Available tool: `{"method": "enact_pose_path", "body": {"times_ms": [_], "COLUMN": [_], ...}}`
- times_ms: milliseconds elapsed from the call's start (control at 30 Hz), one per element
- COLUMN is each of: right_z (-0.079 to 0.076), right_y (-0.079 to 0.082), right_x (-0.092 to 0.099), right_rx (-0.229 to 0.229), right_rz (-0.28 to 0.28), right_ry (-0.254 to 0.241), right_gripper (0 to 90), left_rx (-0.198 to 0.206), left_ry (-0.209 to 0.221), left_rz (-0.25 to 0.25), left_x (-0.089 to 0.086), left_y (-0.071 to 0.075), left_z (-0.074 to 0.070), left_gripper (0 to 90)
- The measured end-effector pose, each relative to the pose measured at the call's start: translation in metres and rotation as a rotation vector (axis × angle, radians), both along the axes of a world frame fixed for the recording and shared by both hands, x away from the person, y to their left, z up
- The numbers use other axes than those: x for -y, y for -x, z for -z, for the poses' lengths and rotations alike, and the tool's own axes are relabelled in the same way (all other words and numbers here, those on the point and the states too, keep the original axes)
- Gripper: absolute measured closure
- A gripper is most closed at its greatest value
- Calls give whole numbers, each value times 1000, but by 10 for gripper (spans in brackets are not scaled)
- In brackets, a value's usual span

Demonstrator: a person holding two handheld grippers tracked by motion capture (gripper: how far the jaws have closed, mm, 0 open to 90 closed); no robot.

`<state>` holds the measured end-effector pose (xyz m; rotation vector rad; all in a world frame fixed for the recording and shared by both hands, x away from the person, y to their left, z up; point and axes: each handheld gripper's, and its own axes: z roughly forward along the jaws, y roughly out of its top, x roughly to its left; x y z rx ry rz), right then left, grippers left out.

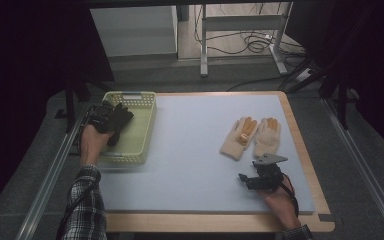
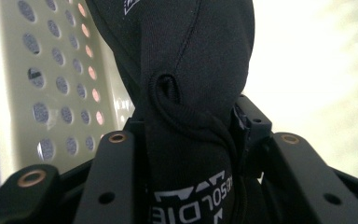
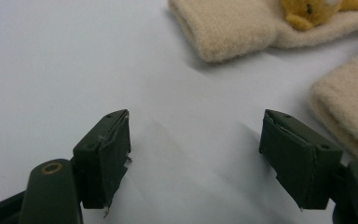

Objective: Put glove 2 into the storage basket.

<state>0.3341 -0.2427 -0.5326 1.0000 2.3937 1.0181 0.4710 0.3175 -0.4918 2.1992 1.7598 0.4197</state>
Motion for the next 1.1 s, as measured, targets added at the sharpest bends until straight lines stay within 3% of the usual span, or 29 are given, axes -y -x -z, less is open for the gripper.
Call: {"method": "enact_pose_path", "body": {"times_ms": [33,67,100,133,167,233,367,600,633,733,900,1100], "right_z": [0,0,0,0,0,0,0,0,0,0,0,0], "right_y": [0,0,0,0,0,0,0,0,0,0,0,0], "right_x": [0,0,0,0,0,0,0,0,0,0,0,0], "right_rx": [0,0,0,0,0,0,0,-1,-1,-1,0,0], "right_rz": [0,0,0,0,0,0,0,0,0,0,0,0], "right_ry": [0,0,0,0,0,-1,0,-1,-1,-1,-1,0], "right_gripper": [243,243,243,243,243,243,243,243,243,243,243,243], "left_rx": [-12,-21,-31,-31,-29,-15,9,82,99,135,171,222], "left_ry": [-17,-31,-66,-84,-94,-84,-55,-9,6,47,129,190], "left_rz": [1,-3,-11,-14,-17,-27,-29,-11,-6,19,79,141], "left_x": [1,1,3,3,4,3,1,-6,-6,-2,10,27], "left_y": [-2,-3,-4,-4,-3,-1,8,21,23,27,32,40], "left_z": [2,4,6,7,8,5,-5,-23,-26,-30,-33,-38], "left_gripper": [494,494,433,299,299,200,114,154,196,210,149,85]}}
